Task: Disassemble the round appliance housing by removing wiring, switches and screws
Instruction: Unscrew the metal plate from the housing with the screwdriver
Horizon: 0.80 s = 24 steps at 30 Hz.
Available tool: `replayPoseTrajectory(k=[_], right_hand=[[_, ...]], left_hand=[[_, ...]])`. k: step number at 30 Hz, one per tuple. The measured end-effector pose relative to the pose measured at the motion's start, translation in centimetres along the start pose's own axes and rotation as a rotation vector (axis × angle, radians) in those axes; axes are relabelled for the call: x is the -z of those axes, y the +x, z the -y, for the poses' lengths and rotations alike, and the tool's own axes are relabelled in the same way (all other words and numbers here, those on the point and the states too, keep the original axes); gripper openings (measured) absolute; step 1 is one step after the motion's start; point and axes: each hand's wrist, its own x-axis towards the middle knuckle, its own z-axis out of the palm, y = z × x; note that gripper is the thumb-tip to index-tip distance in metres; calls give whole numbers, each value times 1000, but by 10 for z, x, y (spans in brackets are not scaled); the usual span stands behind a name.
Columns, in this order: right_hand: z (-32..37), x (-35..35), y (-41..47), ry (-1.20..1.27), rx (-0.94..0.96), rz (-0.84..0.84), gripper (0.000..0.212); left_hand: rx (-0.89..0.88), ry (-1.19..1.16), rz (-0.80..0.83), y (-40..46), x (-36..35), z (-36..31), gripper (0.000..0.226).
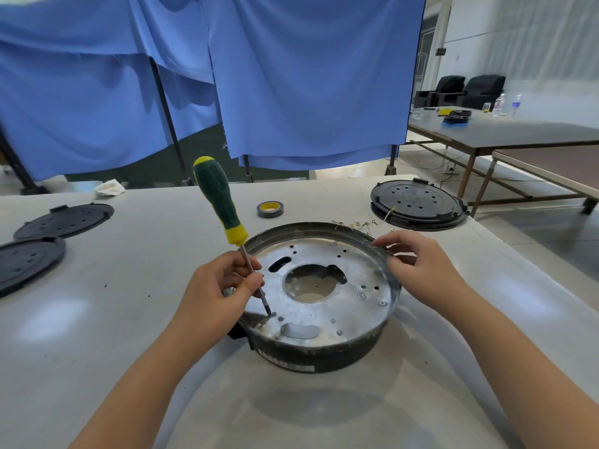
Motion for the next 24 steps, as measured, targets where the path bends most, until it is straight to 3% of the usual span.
replayPoseTrajectory(k=[7,12,17,24], right_hand=[[12,2,-3,-74,55,36,28],[44,4,4,131,82,40,12],[72,2,6,420,87,72,44],[61,3,2,435,52,26,35]], left_hand=[[11,23,63,3,-1,-20,17],[-13,-68,262,19,-33,-62,13],[-45,50,461,32,-73,-81,12],[-44,17,566,38,-89,-80,17]])
